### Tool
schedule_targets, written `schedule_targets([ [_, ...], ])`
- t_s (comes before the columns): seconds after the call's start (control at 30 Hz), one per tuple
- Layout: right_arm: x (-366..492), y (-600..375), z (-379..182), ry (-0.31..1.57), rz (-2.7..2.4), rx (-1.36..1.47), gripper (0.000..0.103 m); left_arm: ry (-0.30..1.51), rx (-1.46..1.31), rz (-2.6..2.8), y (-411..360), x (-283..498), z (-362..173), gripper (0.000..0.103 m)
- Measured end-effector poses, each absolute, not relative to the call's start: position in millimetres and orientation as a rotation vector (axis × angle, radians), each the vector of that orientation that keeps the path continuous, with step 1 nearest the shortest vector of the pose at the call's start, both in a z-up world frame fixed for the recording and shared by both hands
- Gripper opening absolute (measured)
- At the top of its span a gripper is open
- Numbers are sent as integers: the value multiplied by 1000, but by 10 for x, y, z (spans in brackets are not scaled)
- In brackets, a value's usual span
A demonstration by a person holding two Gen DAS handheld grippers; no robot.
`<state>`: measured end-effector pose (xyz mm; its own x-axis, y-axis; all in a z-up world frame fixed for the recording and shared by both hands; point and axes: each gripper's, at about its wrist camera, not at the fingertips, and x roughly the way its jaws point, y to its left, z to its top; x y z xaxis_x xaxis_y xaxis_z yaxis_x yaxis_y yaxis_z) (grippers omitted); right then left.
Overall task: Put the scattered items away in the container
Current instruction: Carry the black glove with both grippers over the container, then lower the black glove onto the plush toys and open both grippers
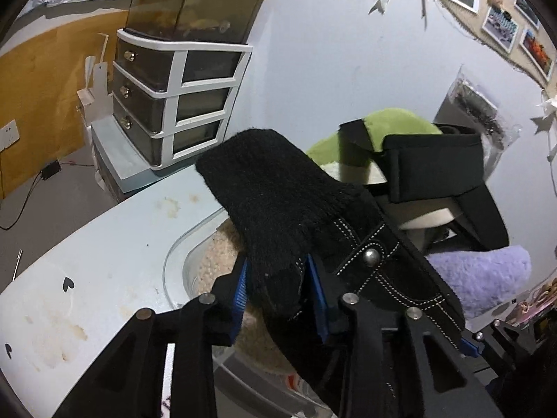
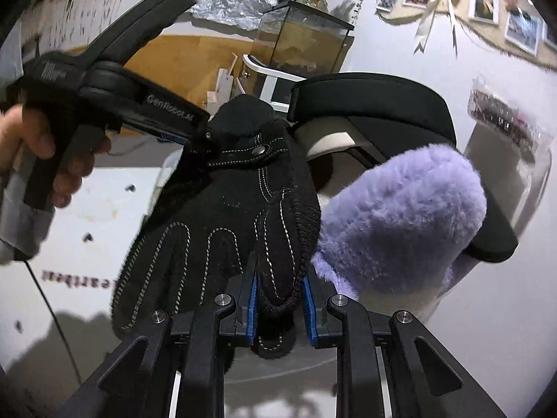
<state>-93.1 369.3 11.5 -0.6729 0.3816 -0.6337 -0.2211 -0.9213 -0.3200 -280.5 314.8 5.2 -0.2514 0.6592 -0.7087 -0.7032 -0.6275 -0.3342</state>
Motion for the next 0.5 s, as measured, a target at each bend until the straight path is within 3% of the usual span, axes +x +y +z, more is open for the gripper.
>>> schedule_targets([
  [0.13,-886,3602,137,-370,2579,-1024,29,66,-1103,1993,3176,-2818,15,38],
  [0.2,-793,3602,203,-294,2619,-1023,60,76,-1105,2013,3182,-2827,12,51],
  [0.27,-665,3537,271,-274,2641,-1005,72,86,-1105,2045,3170,-2834,5,60],
  [0.4,-402,3292,452,-399,2679,-898,73,65,-1103,2050,3117,-2843,4,61],
  [0.5,-375,3252,673,-363,2769,-833,71,55,-1093,2059,3088,-2830,26,61],
])
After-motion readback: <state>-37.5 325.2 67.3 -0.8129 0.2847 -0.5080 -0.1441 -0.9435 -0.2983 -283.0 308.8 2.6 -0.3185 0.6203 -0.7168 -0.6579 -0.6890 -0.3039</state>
